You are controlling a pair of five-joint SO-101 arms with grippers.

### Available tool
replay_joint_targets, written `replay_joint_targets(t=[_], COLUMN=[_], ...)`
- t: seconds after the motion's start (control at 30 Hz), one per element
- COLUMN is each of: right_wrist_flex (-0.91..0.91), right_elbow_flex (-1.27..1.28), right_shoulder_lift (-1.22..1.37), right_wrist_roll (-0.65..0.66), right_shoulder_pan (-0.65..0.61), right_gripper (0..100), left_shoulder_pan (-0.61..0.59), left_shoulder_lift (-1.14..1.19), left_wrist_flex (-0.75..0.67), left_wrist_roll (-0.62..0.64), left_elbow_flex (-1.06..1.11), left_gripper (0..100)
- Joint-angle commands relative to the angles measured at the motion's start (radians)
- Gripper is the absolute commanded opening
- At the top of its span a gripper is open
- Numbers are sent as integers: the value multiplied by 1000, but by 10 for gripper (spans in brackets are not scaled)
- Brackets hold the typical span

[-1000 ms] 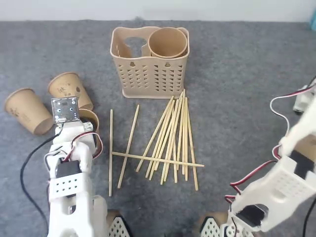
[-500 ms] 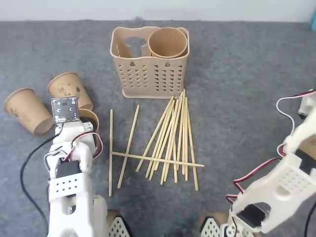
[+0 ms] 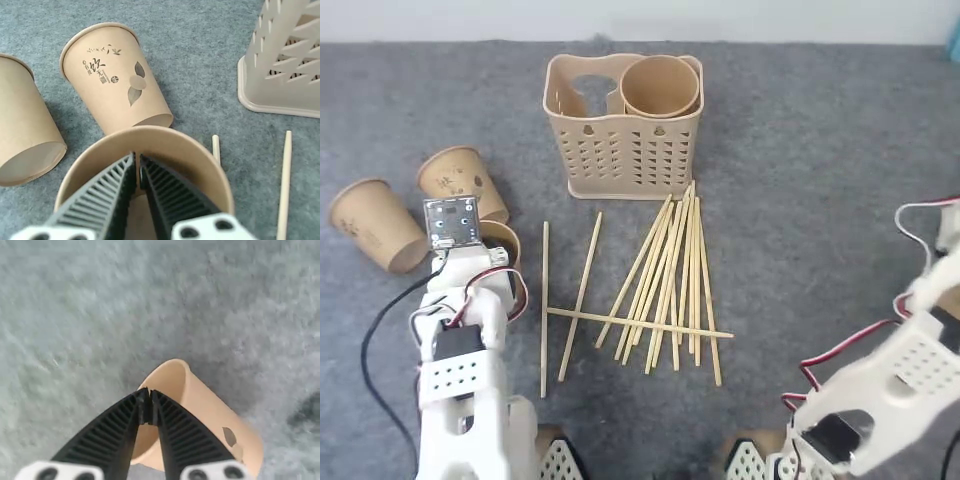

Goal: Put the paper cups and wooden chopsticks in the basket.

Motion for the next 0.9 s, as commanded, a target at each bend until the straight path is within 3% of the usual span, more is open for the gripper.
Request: replay_joint_targets(t=[0.0,0.47,0.63,0.87], right_wrist_flex=[53,137,226,156], right_elbow_flex=[-60,-61,-20,137], right_shoulder_lift=[-70,-366,-415,-377], right_wrist_roll=[100,144,281,387], right_shoulder_pan=[79,269,404,564], right_gripper=[15,9,9,9], left_shoulder_pan=[0,-2,-2,-2], left_shoulder_lift=[31,31,31,31], left_wrist_flex=[5,5,5,5], left_wrist_roll=[-11,-11,-11,-11], left_elbow_flex=[-5,-5,-5,-5], left_gripper=[16,16,16,16])
